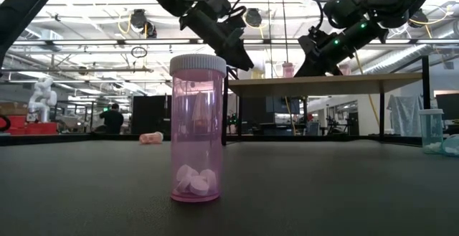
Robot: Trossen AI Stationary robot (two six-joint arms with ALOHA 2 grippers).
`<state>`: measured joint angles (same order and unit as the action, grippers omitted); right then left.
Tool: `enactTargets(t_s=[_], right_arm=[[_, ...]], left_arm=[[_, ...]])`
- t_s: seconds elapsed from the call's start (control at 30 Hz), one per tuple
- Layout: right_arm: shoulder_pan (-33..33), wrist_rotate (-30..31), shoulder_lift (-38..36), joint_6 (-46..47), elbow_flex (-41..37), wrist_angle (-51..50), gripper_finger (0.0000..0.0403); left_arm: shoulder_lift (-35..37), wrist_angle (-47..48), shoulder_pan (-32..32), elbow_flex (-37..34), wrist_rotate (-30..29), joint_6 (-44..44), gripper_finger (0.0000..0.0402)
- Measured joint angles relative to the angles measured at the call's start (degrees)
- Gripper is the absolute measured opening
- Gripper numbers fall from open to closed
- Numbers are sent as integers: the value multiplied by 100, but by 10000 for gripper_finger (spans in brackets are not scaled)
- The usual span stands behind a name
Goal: Pick and place medicine bottles onto shelf by color
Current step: Adjust the pill bottles on the shelf
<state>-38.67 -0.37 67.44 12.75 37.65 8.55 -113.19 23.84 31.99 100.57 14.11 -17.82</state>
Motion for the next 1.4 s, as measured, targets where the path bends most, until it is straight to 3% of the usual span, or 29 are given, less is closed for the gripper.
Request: enactTargets(t_s=[0.73, 0.93, 1.4], right_arm=[[-9, 3, -684, 175, -2, -177, 2], [-9, 3, -715, 175, 0, -197, 2], [-9, 3, -715, 156, 0, -194, 2]], left_arm=[[-188, -540, 78, 4, -167, 178, 223], [-215, -495, 78, 2, 145, 160, 223], [-214, -435, -28, 4, 262, 334, 223]])
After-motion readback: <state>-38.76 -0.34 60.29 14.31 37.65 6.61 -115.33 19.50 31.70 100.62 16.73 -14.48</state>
